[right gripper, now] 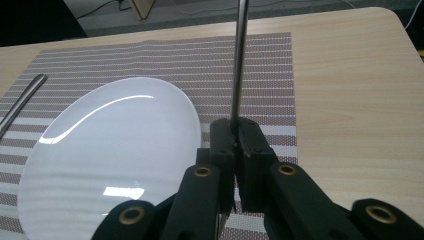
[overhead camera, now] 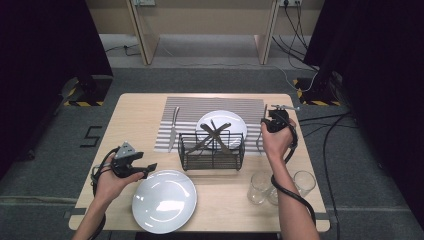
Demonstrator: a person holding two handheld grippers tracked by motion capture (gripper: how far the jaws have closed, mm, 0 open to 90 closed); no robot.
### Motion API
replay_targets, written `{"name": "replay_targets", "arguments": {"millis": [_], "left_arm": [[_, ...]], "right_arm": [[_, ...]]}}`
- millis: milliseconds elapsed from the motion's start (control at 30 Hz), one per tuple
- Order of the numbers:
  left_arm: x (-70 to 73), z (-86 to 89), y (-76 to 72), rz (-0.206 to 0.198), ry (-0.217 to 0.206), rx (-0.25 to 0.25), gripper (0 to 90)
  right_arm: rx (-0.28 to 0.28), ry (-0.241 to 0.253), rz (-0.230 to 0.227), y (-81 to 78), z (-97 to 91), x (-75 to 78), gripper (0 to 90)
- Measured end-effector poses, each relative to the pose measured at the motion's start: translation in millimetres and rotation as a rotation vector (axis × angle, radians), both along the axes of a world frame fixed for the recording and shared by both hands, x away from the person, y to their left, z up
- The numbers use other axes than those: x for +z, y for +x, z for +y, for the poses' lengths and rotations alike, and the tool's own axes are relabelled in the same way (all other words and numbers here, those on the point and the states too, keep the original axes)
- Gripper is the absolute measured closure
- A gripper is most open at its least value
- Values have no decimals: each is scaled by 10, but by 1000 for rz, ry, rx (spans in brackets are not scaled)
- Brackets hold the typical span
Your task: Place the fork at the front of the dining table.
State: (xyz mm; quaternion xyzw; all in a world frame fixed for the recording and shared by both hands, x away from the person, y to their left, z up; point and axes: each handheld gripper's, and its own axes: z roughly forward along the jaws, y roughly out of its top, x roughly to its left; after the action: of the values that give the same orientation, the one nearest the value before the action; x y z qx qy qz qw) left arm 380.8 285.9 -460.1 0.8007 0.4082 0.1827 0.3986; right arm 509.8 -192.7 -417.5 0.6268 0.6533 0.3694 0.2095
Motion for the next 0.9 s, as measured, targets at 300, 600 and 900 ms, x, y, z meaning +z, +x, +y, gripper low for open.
{"name": "replay_targets", "arguments": {"millis": [300, 600, 900], "left_arm": [[4, -8, 1, -1, -1, -3, 266], [2, -12, 4, -1, -1, -3, 266], [-18, -10, 3, 1, -1, -4, 266]], "right_arm": [[-5, 3, 8, 49, 0, -21, 869], [-8, 4, 18, 102, 8, -42, 867], [-11, 8, 27, 142, 8, -59, 866]]}}
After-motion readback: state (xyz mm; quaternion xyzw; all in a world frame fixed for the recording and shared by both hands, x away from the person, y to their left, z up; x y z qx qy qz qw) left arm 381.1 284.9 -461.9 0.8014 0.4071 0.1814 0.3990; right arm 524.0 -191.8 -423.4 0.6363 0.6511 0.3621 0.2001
